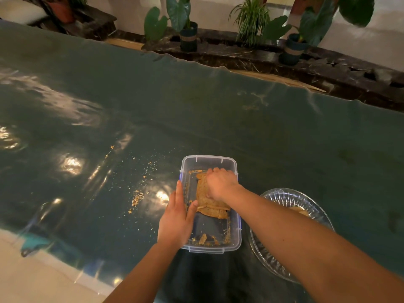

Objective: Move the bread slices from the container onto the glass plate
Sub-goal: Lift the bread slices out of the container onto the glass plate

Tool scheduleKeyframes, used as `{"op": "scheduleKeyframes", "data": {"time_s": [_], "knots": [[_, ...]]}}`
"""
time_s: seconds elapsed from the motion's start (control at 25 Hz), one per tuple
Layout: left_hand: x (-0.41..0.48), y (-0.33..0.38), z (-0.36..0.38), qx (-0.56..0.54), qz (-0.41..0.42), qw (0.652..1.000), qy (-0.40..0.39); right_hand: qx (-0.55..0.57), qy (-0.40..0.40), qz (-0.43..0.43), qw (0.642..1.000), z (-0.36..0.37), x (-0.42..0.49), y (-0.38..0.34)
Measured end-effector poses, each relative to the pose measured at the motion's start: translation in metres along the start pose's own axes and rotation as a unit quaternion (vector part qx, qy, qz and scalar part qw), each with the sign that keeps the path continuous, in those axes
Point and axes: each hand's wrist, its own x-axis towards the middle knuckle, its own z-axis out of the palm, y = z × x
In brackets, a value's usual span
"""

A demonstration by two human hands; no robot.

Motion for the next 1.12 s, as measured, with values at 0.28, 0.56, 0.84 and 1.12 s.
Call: {"op": "scheduleKeyframes", "data": {"time_s": [0.28,0.56,0.84,1.12], "knots": [[-0.001,0.0,0.001,0.0,0.005,1.0,0.009,0.019,0.0,-0.001,1.0,-0.004,-0.003,0.002],[-0.002,0.001,0.0,0.011,0.001,1.0,0.005,0.049,-0.038,0.008,0.998,0.0,-0.015,-0.006],[-0.001,0.001,0.001,0.006,-0.003,1.0,0.001,0.101,-0.073,0.026,0.992,0.005,-0.023,-0.013],[0.0,0.002,0.002,0.003,0.004,1.0,-0.015,0.177,-0.096,0.025,0.979,-0.005,-0.045,-0.005]]}}
